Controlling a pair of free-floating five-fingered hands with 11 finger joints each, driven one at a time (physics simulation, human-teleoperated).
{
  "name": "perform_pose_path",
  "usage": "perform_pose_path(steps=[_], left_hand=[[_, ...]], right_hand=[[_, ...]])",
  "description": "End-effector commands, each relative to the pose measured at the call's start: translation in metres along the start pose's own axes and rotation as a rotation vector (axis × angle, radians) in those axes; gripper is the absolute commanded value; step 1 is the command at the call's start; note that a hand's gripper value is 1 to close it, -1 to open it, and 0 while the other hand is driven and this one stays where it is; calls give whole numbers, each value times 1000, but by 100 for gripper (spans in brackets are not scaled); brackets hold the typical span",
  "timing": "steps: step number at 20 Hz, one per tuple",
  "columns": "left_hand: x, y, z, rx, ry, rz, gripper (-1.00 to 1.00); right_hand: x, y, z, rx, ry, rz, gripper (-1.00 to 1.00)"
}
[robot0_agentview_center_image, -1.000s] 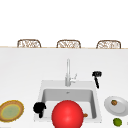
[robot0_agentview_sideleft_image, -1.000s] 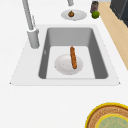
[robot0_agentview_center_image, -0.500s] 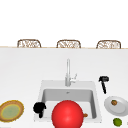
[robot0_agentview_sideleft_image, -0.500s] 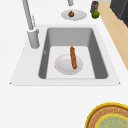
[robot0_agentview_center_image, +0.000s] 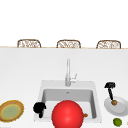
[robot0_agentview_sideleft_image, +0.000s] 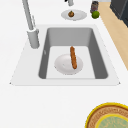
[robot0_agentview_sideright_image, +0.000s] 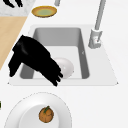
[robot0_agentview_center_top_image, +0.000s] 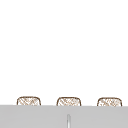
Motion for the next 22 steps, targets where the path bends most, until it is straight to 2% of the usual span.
perform_pose_path(steps=[1, 5, 11, 14, 22], left_hand=[[0, 0, 0, 0, 0, 0, 0], [0, 0, 0, 0, 0, 0, 0], [0, 0, 0, 0, 0, 0, 0], [0, 0, 0, 0, 0, 0, 0], [0, 0, 0, 0, 0, 0, 0]], right_hand=[[-21, 16, 1, 22, -36, -12, -100], [-42, 29, -2, 23, -57, -23, -100], [-65, 49, -5, 79, -43, -12, -100], [-62, 57, -6, 63, -44, -3, -100], [-50, 80, -29, 101, 0, 28, -100]])
